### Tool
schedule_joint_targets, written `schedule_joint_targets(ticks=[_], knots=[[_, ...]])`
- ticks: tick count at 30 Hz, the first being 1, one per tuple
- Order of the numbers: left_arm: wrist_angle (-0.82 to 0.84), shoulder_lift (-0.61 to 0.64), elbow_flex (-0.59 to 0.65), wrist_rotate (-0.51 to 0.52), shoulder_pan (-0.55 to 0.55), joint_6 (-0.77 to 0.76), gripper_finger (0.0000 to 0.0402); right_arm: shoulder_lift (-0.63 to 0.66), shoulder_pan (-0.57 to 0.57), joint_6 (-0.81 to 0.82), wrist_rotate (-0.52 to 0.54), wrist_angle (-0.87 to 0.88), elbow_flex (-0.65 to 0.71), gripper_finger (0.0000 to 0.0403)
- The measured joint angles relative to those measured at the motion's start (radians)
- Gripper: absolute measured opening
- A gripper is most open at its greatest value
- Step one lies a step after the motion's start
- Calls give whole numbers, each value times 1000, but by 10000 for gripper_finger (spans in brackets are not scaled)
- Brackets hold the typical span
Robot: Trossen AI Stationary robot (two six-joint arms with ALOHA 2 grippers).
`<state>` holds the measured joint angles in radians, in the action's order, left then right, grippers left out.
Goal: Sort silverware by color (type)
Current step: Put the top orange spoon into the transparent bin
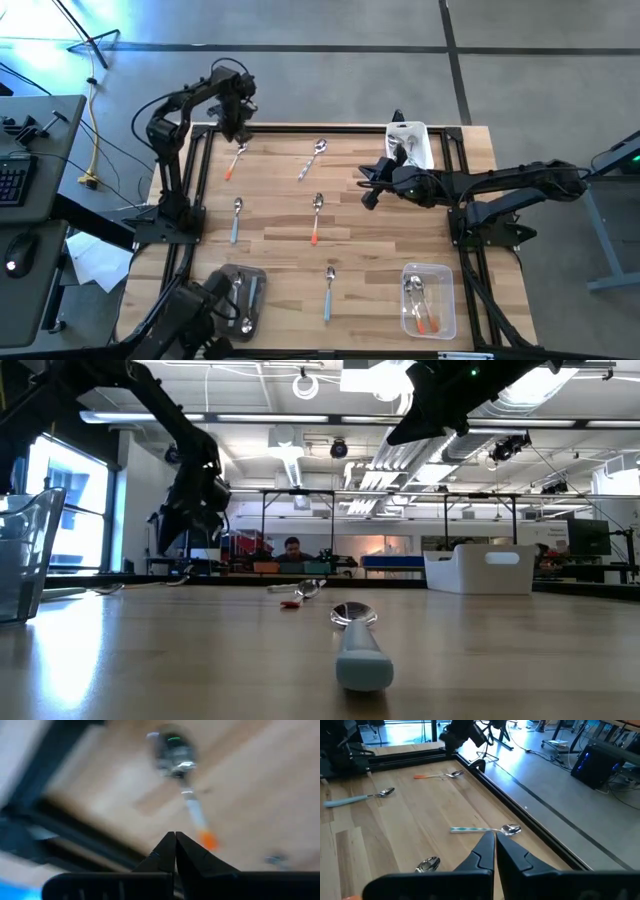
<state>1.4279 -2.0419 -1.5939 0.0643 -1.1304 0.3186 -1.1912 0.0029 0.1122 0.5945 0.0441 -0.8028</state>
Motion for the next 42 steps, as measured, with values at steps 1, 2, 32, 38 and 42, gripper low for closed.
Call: schedule_joint_targets(ticks=[1, 2, 32, 38, 42], knots=[[8, -7, -14, -50, -9, 0, 8, 0, 0, -2, 0, 0, 0, 0], [6, -10, -26, -96, -17, -1, 13, 0, 0, -6, 0, 0, 0, 0], [-101, -50, 110, -194, -33, -129, 212, 0, -3, -43, 0, -1, 0, 0], [-122, -50, 110, -197, -8, -125, 212, 0, -3, -43, 0, -1, 0, 0], [-127, -50, 110, -185, 1, -108, 212, 0, -3, -43, 0, -1, 0, 0]])
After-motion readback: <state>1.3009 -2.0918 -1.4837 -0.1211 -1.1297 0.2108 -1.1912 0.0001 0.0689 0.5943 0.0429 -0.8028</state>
